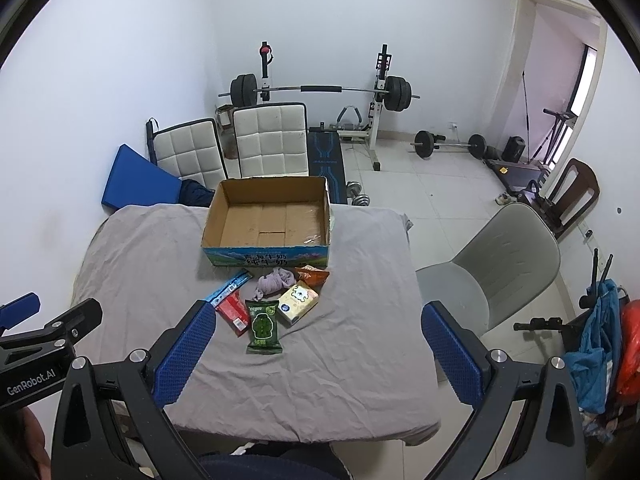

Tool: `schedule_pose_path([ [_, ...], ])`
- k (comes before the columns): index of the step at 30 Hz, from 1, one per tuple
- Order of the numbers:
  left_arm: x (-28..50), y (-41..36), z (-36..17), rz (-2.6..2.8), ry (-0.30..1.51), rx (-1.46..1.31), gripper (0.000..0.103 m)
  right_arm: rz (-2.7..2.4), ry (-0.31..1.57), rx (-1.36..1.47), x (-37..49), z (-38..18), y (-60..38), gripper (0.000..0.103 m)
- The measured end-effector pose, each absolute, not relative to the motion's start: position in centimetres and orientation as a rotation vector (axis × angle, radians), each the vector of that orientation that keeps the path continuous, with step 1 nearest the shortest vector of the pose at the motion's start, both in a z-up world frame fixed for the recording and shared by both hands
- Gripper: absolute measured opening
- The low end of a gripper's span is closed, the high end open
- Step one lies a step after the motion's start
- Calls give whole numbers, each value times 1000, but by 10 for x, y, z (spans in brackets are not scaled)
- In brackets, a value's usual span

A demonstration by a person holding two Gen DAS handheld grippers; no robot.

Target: Organize soft objects

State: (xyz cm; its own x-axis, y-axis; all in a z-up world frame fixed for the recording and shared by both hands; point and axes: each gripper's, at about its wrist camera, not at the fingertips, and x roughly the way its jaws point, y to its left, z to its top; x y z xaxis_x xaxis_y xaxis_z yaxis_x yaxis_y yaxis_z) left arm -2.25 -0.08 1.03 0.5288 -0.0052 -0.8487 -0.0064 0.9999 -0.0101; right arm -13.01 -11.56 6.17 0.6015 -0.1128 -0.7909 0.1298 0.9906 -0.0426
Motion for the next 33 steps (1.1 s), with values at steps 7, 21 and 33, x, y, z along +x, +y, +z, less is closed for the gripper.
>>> schedule_pose_path([
  [7, -21, 1, 10, -2, 1012, -17, 103, -145, 907, 37, -132, 64, -118, 103],
  [21, -15, 2, 15, -5, 998, -13, 103, -152, 899, 45, -130, 67, -123, 103],
  [33, -7, -3, 19, -12, 989, -9, 103, -166, 890, 47, -124, 68, -128, 103],
])
